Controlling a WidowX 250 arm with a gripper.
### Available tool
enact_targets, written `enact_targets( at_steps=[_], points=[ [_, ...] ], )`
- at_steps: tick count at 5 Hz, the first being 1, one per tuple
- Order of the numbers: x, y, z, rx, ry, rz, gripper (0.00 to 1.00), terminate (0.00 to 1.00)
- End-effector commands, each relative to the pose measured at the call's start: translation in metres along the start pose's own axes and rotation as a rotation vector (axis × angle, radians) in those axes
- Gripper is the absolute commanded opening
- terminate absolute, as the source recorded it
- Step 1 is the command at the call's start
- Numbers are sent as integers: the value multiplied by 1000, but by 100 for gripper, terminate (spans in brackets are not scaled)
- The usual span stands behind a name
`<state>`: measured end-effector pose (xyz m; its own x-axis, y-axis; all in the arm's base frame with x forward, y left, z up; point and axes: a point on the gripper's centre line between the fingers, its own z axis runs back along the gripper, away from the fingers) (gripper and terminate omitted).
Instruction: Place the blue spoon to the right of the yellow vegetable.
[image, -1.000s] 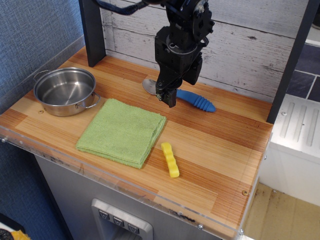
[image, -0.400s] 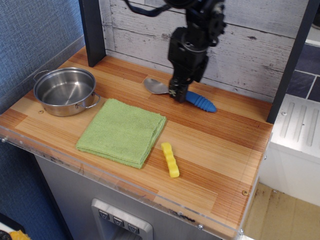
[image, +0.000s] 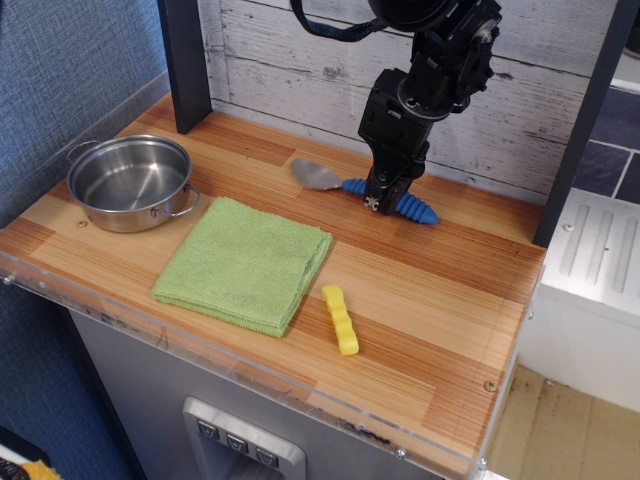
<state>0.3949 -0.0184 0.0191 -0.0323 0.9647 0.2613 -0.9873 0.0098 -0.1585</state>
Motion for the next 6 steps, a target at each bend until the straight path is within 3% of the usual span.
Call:
enact_targets(
  at_steps=[1,3,4,6],
  points=[
    [4,-6,22,-54,-6,4,0,0],
    [11,-5,41,-95,-33,-86,0,0],
    [12,-4,63,-116,-67,-128,0,0],
    [-3,20,105,-194,-42,-215,0,0]
  ],
)
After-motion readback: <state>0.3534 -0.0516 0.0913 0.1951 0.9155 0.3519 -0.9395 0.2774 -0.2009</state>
